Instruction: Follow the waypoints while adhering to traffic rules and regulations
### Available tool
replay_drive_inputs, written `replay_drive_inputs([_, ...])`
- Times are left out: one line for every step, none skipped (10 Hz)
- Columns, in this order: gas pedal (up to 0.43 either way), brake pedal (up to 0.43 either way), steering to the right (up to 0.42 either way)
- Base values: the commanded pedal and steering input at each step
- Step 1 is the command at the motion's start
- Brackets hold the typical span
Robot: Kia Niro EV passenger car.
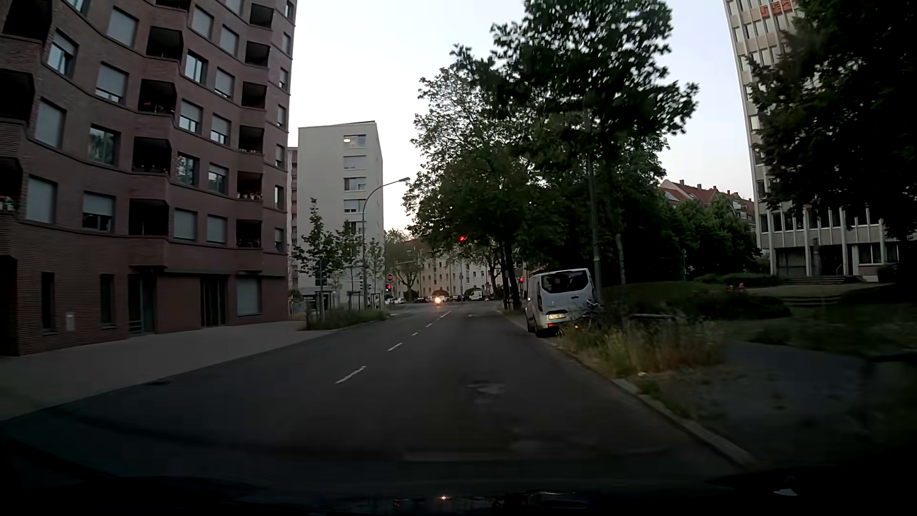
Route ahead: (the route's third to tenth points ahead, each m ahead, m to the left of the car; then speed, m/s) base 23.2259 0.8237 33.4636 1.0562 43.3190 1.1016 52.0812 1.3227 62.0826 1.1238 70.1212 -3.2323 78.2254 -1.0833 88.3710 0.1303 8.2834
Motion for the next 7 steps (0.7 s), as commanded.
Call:
replay_drive_inputs([0.0, 0.0, 0.001])
replay_drive_inputs([0.0, 0.0, 0.001])
replay_drive_inputs([0.0, 0.0, 0.001])
replay_drive_inputs([0.0, 0.0, 0.0])
replay_drive_inputs([0.0, 0.0, 0.0])
replay_drive_inputs([0.0, 0.0, 0.0])
replay_drive_inputs([0.0, 0.0, 0.0])
